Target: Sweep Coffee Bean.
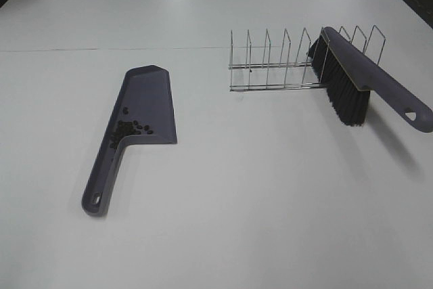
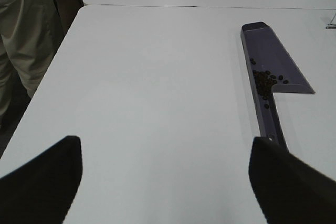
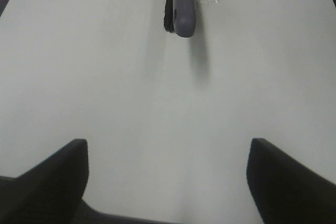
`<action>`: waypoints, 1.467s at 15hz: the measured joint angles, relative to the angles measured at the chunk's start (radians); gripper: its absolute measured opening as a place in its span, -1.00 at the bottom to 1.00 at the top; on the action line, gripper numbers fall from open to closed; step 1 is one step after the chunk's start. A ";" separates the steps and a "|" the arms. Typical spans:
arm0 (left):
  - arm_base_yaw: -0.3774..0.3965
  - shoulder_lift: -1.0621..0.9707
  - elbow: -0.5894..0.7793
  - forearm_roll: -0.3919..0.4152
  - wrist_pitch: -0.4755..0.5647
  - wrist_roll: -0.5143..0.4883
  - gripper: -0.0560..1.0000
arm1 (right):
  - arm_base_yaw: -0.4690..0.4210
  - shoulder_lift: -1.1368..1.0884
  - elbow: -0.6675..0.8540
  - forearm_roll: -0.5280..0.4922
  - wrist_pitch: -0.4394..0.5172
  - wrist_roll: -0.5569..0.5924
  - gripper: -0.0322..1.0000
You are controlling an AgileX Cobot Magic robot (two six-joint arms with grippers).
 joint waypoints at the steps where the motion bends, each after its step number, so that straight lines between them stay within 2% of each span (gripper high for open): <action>1: -0.007 0.000 0.000 0.000 0.000 -0.001 0.60 | 0.000 -0.014 0.000 0.000 0.000 0.000 0.47; 9: -0.049 -0.002 0.000 0.001 0.000 -0.007 0.60 | 0.000 -0.056 0.000 0.003 0.000 0.000 0.47; 22: -0.050 -0.002 0.000 0.004 0.000 -0.010 0.56 | 0.000 -0.056 0.000 0.011 0.000 0.001 0.47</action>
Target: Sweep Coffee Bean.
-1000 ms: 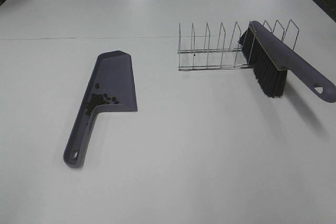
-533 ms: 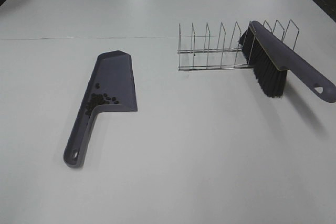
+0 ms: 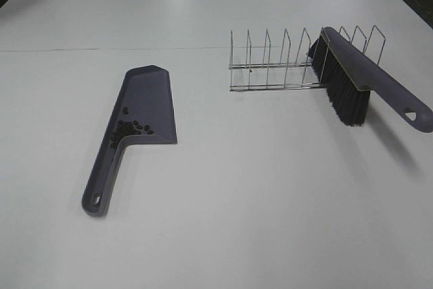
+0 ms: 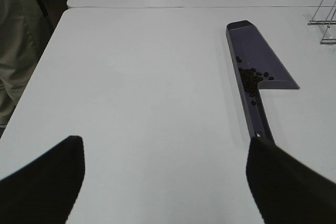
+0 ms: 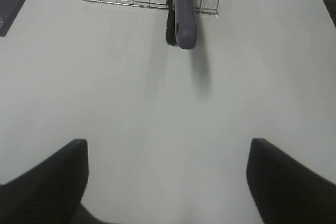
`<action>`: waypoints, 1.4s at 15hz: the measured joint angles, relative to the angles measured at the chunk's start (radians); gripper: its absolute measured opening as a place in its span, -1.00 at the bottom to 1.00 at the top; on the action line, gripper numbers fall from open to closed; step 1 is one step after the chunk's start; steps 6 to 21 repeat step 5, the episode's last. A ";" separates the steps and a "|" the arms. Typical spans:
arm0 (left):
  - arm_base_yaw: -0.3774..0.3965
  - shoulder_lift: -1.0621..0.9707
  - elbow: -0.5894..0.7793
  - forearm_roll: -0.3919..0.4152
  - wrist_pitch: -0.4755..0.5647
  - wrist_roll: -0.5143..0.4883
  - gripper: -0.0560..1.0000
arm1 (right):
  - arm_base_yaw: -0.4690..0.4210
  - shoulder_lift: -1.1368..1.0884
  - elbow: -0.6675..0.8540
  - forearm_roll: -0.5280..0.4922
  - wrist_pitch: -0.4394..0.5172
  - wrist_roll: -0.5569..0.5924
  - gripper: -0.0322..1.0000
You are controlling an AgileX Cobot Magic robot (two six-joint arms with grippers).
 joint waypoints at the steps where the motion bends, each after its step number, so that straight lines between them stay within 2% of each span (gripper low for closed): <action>1: 0.000 0.000 0.000 0.000 0.000 0.000 0.56 | 0.000 0.000 0.000 0.000 0.000 0.000 0.47; 21: 0.000 0.000 0.000 0.000 0.000 0.000 0.56 | 0.000 0.000 0.000 0.000 0.000 0.000 0.47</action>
